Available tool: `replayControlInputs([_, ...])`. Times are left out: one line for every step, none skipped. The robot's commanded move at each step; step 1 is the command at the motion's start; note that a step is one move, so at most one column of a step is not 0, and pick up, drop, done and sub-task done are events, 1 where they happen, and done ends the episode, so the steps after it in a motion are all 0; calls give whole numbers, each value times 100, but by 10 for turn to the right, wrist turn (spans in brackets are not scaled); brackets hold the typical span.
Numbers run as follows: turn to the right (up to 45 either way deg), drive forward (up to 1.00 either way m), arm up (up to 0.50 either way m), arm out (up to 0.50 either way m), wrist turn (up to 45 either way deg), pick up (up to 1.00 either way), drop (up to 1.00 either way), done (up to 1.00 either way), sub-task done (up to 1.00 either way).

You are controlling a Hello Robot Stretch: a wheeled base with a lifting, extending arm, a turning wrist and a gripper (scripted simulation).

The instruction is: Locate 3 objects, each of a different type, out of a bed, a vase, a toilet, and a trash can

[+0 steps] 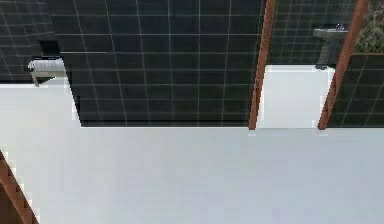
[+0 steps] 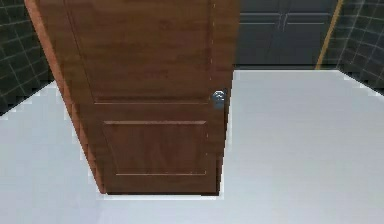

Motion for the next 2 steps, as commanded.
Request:
replayControlInputs([-180,0,0,0,0,0,0,0,0])
replayControlInputs([0,100,0,0,0,0,0,0,0])
